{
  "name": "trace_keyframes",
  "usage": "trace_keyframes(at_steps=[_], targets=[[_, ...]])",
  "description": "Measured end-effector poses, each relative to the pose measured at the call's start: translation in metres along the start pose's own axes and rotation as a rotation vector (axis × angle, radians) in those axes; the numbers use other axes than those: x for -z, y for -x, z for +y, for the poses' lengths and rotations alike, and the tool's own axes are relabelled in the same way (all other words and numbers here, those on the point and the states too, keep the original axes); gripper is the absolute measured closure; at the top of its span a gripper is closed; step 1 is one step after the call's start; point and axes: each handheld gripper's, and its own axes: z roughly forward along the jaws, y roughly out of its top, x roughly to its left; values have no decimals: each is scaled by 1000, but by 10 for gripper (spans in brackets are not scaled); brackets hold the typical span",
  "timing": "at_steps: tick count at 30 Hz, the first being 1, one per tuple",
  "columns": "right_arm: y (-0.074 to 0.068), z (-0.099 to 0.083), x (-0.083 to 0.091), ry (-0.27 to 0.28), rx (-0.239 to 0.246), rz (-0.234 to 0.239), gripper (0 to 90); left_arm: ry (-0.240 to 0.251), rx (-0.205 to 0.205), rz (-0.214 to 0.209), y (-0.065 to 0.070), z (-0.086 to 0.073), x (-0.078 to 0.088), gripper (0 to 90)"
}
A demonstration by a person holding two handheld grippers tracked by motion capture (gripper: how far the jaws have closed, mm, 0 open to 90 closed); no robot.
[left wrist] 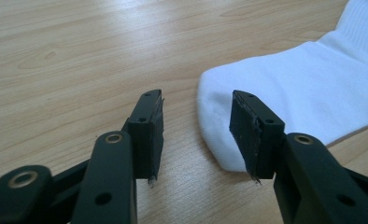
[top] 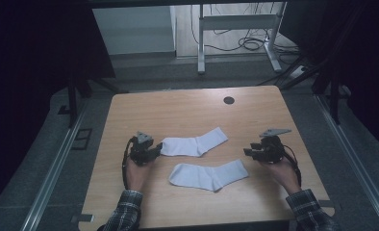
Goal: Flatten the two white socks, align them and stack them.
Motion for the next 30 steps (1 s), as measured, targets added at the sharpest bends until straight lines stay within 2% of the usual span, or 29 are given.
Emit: trace_keyframes(at_steps=[5,9,15,22,28,30], targets=[[-3,15,-21,-2,5,-7,545,-4,-6,3,1,0,-1,568],[-6,25,-36,-1,10,-10,593,-5,-4,4,1,0,-1,572],[-9,37,-53,9,20,-17,643,4,14,-2,-2,1,-1,579],[-11,48,-74,23,15,-33,633,-4,38,-6,-5,-1,-4,586],[-16,51,-91,-12,34,-52,605,-53,14,6,-2,-3,-10,584],[-18,49,-97,-38,49,-68,604,-61,9,5,-2,-3,-12,584]])
